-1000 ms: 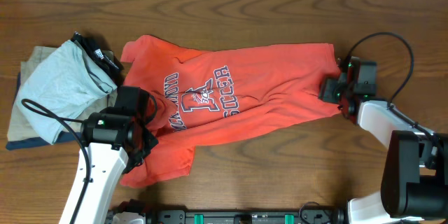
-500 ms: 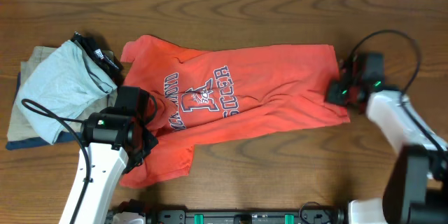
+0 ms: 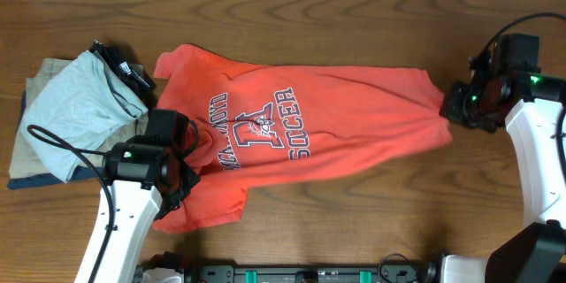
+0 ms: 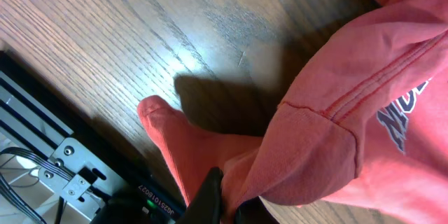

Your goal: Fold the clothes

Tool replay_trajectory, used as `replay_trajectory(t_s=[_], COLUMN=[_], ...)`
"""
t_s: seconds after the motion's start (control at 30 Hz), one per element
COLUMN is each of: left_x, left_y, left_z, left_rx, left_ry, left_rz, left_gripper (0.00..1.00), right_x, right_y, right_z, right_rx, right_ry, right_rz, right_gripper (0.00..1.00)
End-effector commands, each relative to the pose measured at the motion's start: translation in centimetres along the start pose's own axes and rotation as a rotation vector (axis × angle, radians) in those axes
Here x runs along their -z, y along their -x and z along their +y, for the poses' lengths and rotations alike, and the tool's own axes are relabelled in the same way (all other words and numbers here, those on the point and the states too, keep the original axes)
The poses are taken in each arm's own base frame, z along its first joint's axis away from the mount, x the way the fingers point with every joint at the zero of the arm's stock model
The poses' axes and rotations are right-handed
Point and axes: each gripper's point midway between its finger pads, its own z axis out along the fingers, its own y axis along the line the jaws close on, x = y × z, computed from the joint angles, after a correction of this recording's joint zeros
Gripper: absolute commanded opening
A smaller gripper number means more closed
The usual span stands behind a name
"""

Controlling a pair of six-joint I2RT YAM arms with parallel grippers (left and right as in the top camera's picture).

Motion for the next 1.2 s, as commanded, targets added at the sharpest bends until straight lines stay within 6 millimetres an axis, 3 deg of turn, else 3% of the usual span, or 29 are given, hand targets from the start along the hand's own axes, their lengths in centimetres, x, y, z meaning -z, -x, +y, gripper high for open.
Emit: replay_trajectory(t_s=[0.0,0.1,0.3,0.63,0.8,0.97,1.07,1.17], left_x=[0.0,0.0,0.0,0.0,0.1,0.5,0.9,0.9], left_y=[0.2,0.2,0.3,0.5,1.2,3.4,4.8,5.3], left_z=[0.1,0.1,0.0,-0.2,-1.1,-3.7,-5.3,-6.0], left_rx=[-0.013,-0.016,-0.016,-0.017,-0.008,0.015,0.029,0.032], left_ry=[0.004,0.003,-0.001,-0.008,-0.045,-0.152,-0.217,-0.231], left_rz=[-0.009,-0.01,-0.013,-0.019,-0.05,-0.137,-0.191,-0.202], left_gripper=[0.06,0.06,0.06,0.06,0.06,0.06,0.07,0.15], right_x=[0.9,1.8,2.4,2.7,0.8,-4.7,-7.9,-9.5], right_y=[-1.2,-2.1,-1.7,-5.6,-1.9,4.1,8.1,7.8], right_z=[-0.3,-0.3,-0.2,-1.0,-0.8,0.4,1.8,1.3], right_rx=[0.003,0.004,0.014,0.005,0.025,0.007,0.04,0.026], right_ry=[-0.003,-0.006,-0.002,-0.035,-0.032,0.04,0.118,0.121], right_rz=[0.027,0.039,0.003,0.163,0.06,-0.054,-0.156,-0.123], right_gripper=[0.01,0.02,0.02,0.03,0.08,0.13,0.33,0.43])
